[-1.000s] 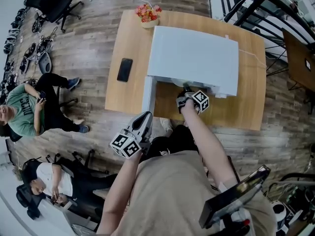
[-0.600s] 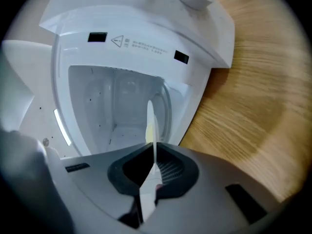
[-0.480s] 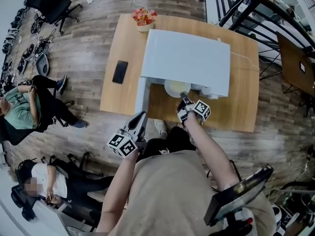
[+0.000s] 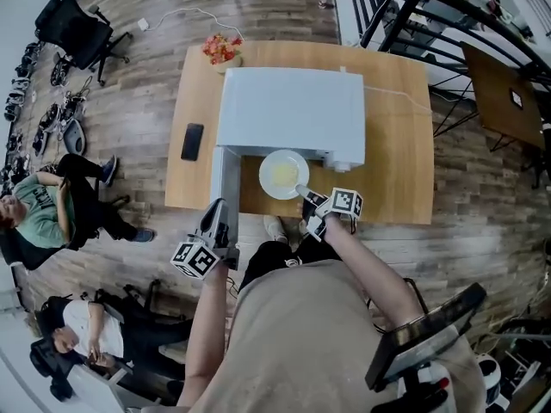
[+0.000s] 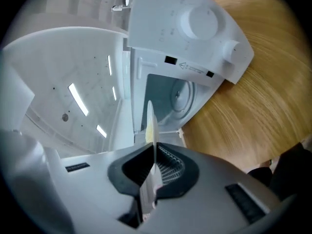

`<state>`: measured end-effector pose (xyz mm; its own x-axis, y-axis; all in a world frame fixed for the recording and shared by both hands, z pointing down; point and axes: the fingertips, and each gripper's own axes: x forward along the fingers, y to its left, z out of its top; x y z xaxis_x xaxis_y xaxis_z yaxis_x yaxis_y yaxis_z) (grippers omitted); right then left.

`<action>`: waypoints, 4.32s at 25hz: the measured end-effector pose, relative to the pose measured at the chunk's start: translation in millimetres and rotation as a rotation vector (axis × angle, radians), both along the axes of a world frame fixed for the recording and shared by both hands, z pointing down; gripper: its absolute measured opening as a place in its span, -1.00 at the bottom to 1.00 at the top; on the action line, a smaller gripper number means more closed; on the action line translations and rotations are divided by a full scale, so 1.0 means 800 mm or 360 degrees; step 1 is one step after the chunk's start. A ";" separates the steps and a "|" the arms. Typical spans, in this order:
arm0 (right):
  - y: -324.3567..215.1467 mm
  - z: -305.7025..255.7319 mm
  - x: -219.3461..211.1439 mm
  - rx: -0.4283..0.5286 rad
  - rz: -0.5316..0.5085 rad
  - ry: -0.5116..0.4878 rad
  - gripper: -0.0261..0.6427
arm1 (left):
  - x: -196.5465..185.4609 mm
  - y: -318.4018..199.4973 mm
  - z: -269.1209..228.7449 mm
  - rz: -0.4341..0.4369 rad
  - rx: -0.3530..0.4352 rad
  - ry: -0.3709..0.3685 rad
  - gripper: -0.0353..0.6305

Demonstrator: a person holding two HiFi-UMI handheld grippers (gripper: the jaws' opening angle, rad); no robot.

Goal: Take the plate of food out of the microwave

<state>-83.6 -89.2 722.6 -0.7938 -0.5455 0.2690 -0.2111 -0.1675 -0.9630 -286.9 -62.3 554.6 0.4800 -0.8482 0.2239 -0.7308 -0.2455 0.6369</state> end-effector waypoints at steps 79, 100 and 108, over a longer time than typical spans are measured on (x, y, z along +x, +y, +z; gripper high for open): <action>0.024 -0.129 0.078 0.0351 -0.0506 0.0192 -0.87 | 0.032 0.065 0.015 -0.0237 -0.0099 -0.0068 -0.88; 0.014 0.049 0.053 0.0035 -0.0556 0.0345 -0.86 | 0.113 0.020 0.022 -0.0038 -0.0101 -0.0246 -0.88; 0.025 0.119 0.050 -0.0176 -0.0482 0.0382 -0.86 | 0.108 0.046 0.047 -0.0051 -0.0196 -0.0264 -0.88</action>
<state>-43.8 -69.2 817.4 -0.8218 -0.2535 0.5103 -0.4836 -0.1631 -0.8599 -200.7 -25.6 591.8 0.4013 -0.8238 0.4004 -0.8343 -0.1484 0.5309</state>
